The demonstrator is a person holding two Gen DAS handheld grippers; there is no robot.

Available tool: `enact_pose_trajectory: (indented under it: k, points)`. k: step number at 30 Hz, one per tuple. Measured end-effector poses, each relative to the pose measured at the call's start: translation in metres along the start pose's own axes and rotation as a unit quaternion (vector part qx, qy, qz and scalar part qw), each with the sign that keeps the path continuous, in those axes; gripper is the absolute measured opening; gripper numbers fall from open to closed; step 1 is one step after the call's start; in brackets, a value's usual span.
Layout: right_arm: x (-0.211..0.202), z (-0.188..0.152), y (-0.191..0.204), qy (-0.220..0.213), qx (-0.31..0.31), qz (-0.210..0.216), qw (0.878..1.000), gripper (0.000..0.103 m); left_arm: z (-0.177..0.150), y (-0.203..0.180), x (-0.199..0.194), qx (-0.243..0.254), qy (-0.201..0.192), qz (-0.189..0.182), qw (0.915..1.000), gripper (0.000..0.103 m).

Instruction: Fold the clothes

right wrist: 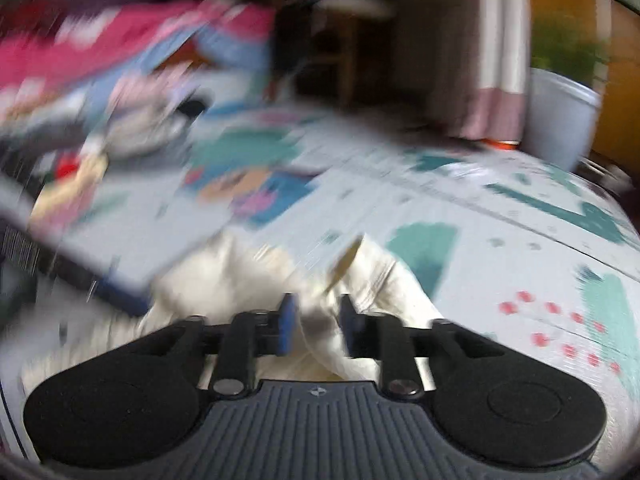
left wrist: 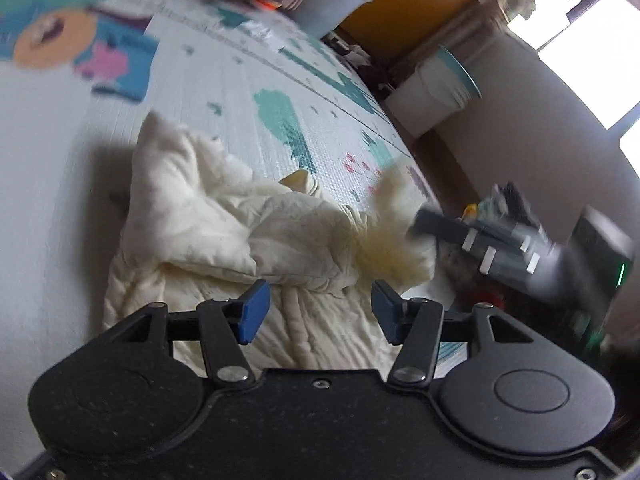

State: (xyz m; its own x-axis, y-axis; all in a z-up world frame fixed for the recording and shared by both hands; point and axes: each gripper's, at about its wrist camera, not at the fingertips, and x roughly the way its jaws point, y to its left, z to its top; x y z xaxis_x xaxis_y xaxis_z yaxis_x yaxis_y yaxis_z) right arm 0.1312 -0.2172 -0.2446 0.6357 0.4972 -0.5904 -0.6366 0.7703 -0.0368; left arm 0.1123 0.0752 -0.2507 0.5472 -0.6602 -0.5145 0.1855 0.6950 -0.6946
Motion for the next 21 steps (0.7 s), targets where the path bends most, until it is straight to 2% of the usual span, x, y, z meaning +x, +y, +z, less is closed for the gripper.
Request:
enact_pose_trajectory:
  k: [1,3,5,6,10,16,19,21]
  points:
    - [0.0,-0.006,0.006,0.007,-0.007,0.002,1.0,0.045,0.001,0.0,0.003,-0.005,0.003,-0.002,1.0,0.055]
    - [-0.001,-0.017,0.017,0.02,-0.022,0.007,1.0,0.047,0.002,-0.004,0.011,-0.004,0.013,-0.006,0.9999,0.055]
    - [-0.012,-0.027,0.018,0.025,-0.02,0.0,0.999,0.058,0.003,-0.011,0.02,0.004,0.022,-0.011,0.9997,0.055]
    - [-0.017,-0.034,0.017,0.027,-0.017,-0.006,0.999,0.061,0.005,-0.016,0.026,0.013,0.024,-0.012,0.9996,0.055]
    - [-0.021,-0.052,0.005,0.053,0.009,-0.014,0.998,0.063,0.024,-0.035,0.055,0.035,0.028,-0.009,0.999,0.055]
    - [-0.017,-0.067,0.022,0.066,-0.01,0.027,0.997,0.063,0.047,-0.037,0.104,-0.042,0.051,-0.03,0.9973,0.055]
    - [-0.013,-0.069,0.025,0.073,-0.012,0.039,0.997,0.063,0.051,-0.038,0.122,-0.07,0.065,0.012,0.9953,0.054]
    - [-0.008,-0.069,0.022,0.085,-0.005,0.066,0.994,0.063,0.053,-0.04,0.13,-0.089,0.071,0.025,0.9932,0.052]
